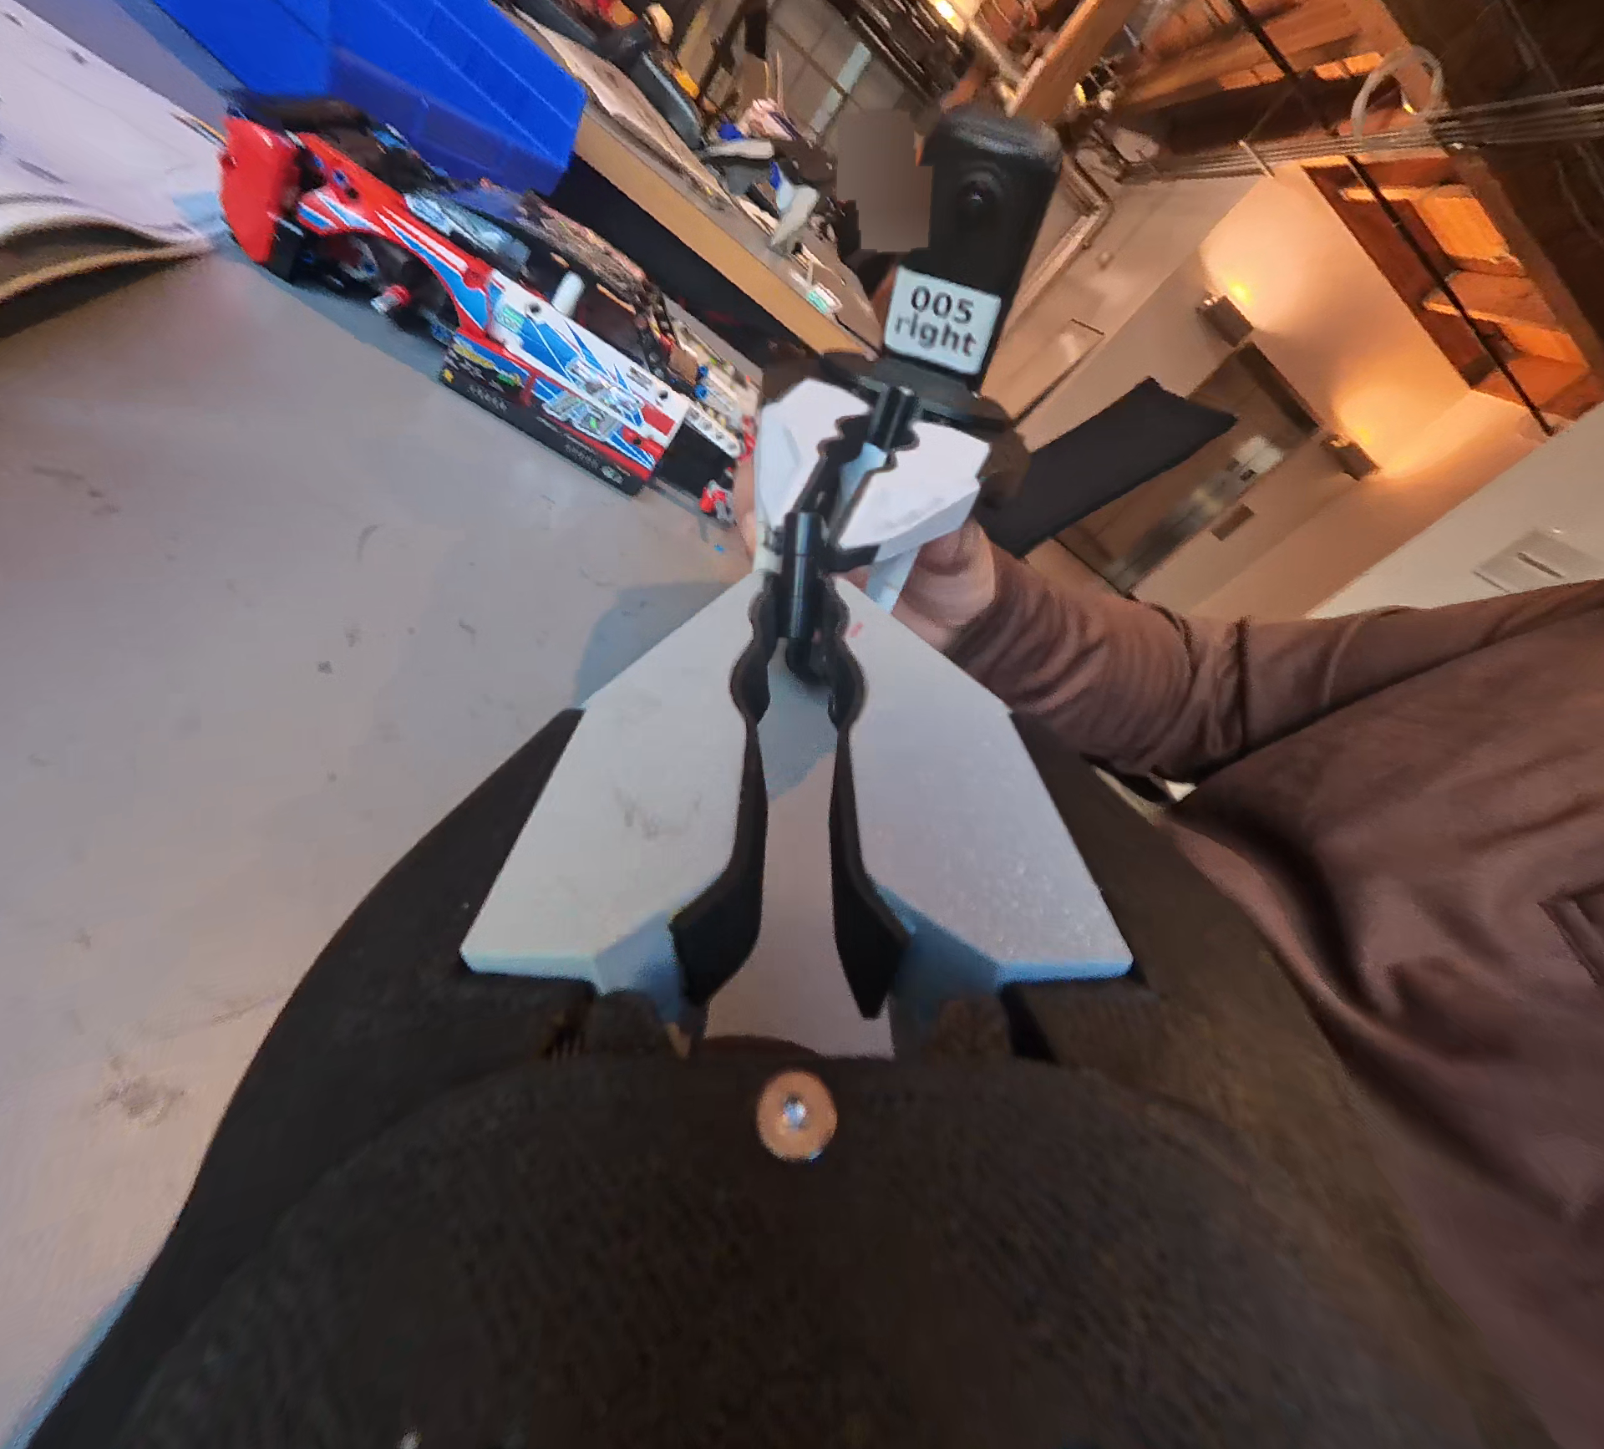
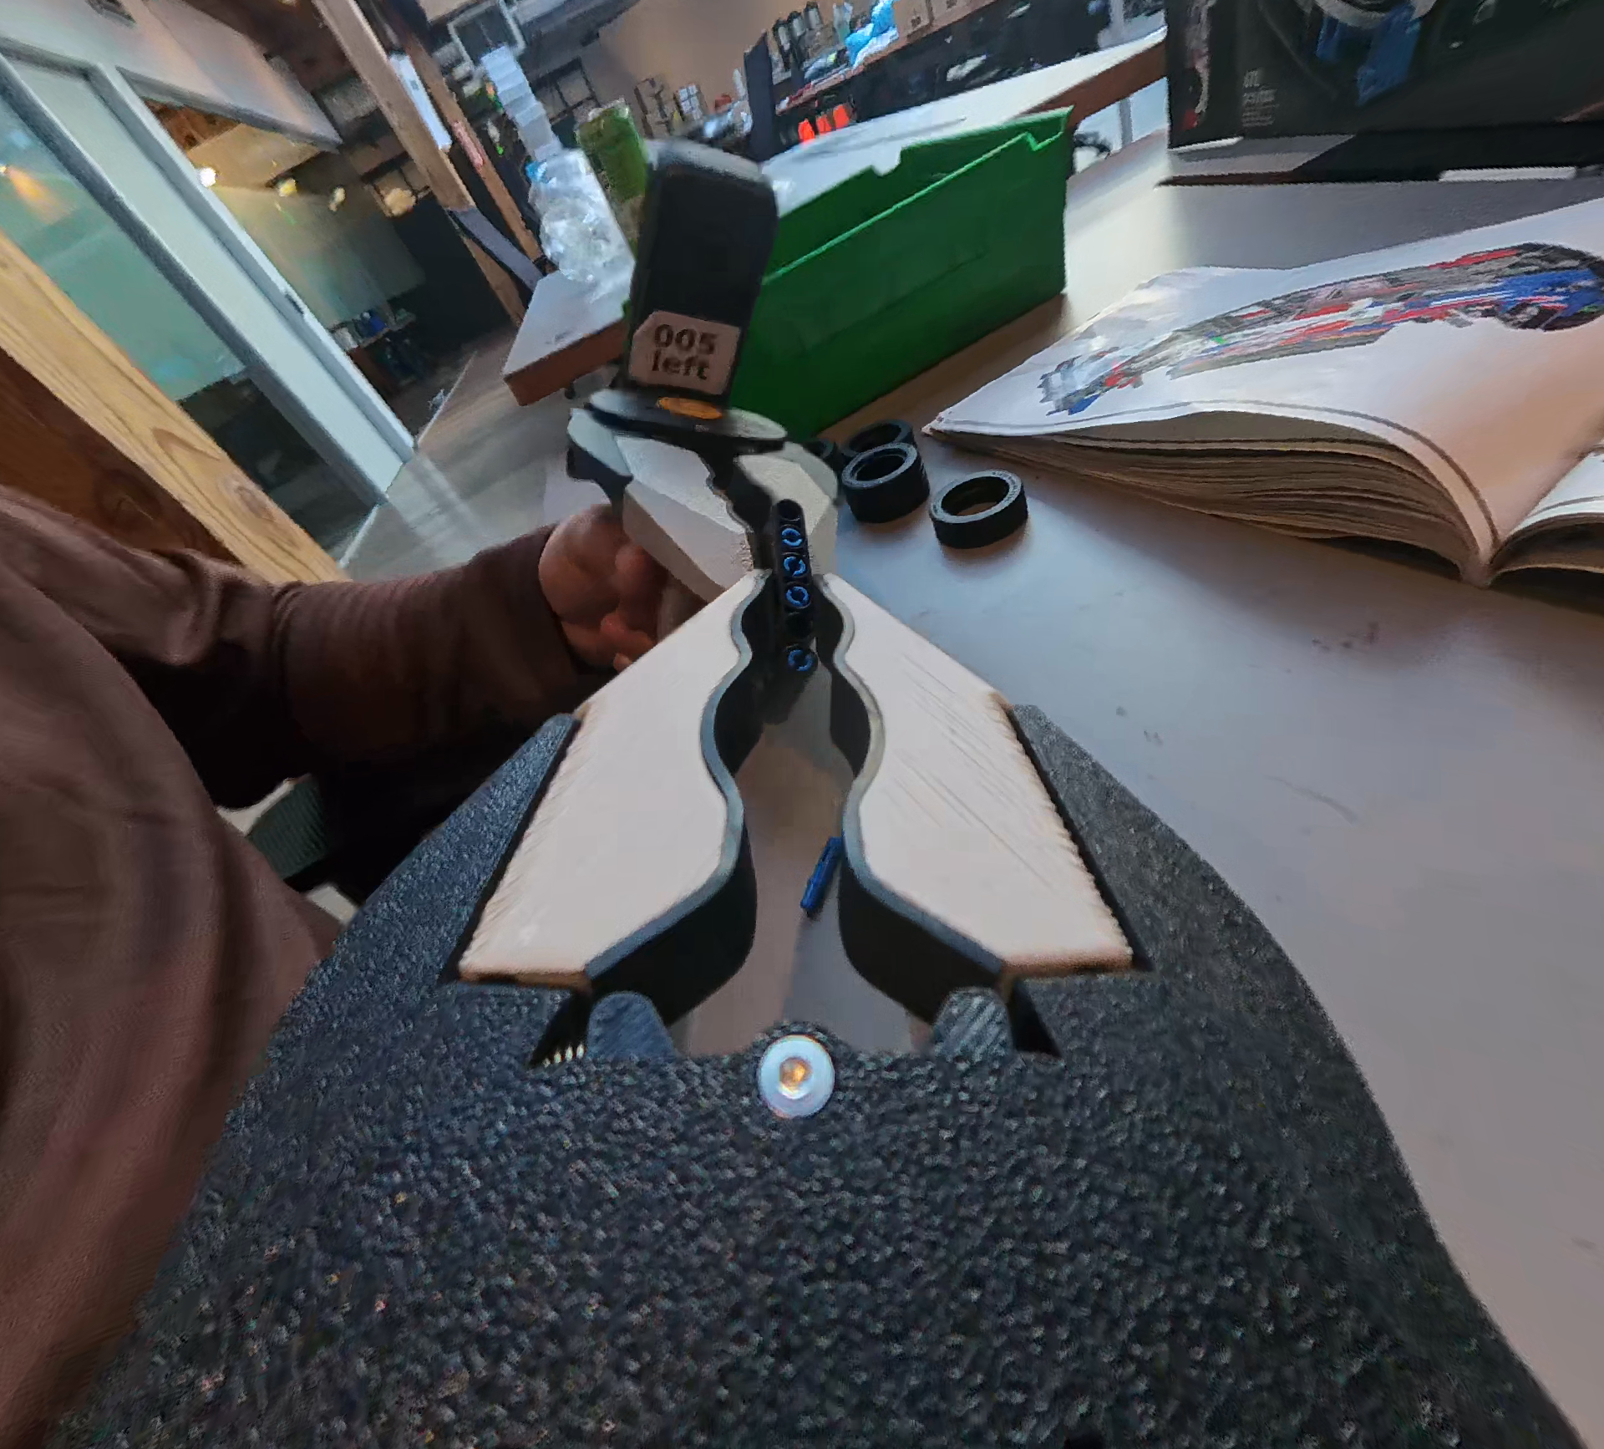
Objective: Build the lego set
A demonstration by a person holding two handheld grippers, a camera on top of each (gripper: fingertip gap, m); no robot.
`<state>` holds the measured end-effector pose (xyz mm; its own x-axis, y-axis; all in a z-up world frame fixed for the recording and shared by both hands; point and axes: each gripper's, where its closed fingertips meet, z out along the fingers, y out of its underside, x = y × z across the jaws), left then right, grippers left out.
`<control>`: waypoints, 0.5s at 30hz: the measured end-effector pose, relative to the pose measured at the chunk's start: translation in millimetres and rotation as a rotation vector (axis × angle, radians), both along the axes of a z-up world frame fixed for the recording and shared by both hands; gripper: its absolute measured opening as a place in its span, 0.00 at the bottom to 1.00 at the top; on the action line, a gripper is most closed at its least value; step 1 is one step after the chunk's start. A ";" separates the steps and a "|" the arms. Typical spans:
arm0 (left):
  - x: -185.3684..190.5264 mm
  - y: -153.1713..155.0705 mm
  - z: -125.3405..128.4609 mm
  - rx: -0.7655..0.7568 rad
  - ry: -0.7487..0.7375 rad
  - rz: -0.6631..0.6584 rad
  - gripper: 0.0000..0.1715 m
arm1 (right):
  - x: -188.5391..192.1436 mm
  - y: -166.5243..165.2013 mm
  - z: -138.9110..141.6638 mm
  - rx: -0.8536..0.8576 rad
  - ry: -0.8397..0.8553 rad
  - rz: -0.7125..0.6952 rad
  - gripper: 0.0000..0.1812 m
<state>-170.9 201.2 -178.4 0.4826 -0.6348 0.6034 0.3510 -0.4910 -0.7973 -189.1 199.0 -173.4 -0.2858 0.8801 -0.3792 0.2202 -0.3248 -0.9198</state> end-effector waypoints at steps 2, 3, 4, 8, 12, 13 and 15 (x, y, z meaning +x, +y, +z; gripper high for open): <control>-1.3 5.6 7.0 -0.011 -0.080 0.048 0.03 | -3.2 6.7 6.9 -0.082 0.040 -0.063 0.04; -2.4 8.7 8.8 -0.035 -0.146 0.059 0.03 | -4.9 10.7 8.6 -0.118 0.052 -0.092 0.03; -4.1 11.7 9.8 -0.054 -0.195 0.070 0.03 | -7.0 14.5 9.8 -0.144 0.060 -0.117 0.03; -13.9 19.9 13.7 -0.064 -0.270 0.128 0.03 | -17.3 26.4 14.8 -0.263 0.121 -0.191 0.03; -7.1 16.2 0.0 -0.079 -0.116 0.147 0.02 | -7.9 76.0 26.3 -0.405 0.237 -0.377 0.00; 1.5 12.3 -6.2 -0.054 0.005 0.154 0.03 | 2.4 98.2 40.5 -0.462 0.302 -0.389 0.00; 9.0 9.0 -8.3 -0.014 0.102 0.163 0.03 | 2.1 95.8 50.4 -0.423 0.230 -0.258 0.00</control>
<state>-161.8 210.2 -186.8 0.6372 -0.5353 0.5545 0.3447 -0.4455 -0.8263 -186.9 294.8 -123.0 -0.1980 0.7169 -0.6685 -0.1066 -0.6937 -0.7123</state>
